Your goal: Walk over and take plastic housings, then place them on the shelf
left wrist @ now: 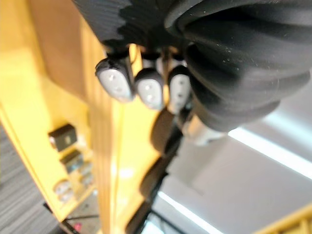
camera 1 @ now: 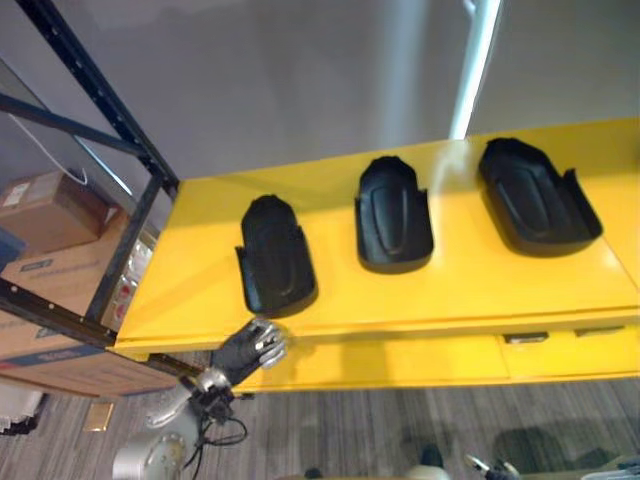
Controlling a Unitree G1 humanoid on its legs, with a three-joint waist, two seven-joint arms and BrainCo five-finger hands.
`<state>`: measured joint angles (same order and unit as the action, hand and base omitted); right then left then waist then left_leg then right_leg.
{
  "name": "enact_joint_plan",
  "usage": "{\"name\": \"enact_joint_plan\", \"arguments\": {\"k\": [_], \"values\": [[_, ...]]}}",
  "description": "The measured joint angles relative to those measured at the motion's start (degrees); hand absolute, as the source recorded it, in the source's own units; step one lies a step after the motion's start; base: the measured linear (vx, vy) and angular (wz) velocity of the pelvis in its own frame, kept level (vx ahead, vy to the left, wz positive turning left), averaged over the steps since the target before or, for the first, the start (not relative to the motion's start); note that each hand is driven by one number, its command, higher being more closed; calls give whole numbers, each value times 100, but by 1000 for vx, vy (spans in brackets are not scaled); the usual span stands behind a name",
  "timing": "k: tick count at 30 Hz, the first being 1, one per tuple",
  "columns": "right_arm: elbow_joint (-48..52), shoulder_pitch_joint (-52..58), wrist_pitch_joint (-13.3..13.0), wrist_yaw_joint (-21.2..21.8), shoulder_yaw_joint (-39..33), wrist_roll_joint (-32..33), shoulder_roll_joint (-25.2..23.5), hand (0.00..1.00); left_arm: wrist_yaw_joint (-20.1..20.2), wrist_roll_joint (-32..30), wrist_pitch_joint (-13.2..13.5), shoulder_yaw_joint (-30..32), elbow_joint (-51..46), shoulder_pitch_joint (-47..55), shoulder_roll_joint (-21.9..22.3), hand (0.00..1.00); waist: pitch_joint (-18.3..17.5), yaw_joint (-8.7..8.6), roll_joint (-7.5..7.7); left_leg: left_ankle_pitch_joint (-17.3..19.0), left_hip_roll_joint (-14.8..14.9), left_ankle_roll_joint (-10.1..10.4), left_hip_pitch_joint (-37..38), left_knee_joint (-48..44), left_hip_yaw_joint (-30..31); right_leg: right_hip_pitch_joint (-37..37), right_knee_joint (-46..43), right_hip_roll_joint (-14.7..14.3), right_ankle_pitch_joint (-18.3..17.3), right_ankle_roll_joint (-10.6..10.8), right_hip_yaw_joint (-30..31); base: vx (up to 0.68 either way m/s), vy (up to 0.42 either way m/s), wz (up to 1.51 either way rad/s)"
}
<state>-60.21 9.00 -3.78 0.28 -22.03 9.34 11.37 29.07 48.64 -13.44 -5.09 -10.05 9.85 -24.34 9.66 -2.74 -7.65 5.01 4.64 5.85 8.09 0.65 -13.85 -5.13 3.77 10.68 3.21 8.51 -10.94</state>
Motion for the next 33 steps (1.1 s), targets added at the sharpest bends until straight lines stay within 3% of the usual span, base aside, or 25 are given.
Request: {"name": "enact_joint_plan", "arguments": {"k": [3, 11, 15, 20, 25, 33], "values": [[99, 0, -5, 5, 1, -94, 1, 0, -155, 41, -193, 64, 344, -251, -8, 100, 2, -115, 3, 4, 1, -3, 8, -18, -44, 3, 0, 1, 8, -1, 28, -24, 5, -6], [147, 219, 8, 111, 1, -216, 4, 0, -406, 47, -496, 120, 1415, -811, -9, 100, 20, -201, 28, 126, 30, 5, 79, -146, -214, 10, -27, -19, 14, -2, 220, -31, 4, -12], [266, 249, 19, 124, -1, -300, 7, 0, -284, 98, -573, 245, 1705, -1010, -111, 100, 85, -275, 50, 169, 56, 12, 73, -243, -275, 55, -95, -35, 11, -7, 308, -23, -2, -7], [361, 249, 16, 219, -2, -346, 13, 0, -270, 108, -576, 231, 1992, -1213, -165, 100, 139, -293, 39, 182, 76, 11, 61, -314, -339, 129, -219, -40, -12, -33, 363, -56, -7, -7], [370, 263, 17, 226, -3, -353, 14, 0, -315, 224, -393, 254, 2271, -1310, -165, 100, 202, -333, -48, 196, 88, 20, -12, -348, -422, 254, -272, -50, -26, -59, 462, -77, -12, -8], [414, 335, 17, 230, -24, -460, -9, 0, -435, 526, -265, 304, 2557, -1476, -159, 100, 324, -370, -48, 210, 141, 80, -17, -380, -428, 311, -325, -88, -42, -48, 473, -30, -9, 0]]}}
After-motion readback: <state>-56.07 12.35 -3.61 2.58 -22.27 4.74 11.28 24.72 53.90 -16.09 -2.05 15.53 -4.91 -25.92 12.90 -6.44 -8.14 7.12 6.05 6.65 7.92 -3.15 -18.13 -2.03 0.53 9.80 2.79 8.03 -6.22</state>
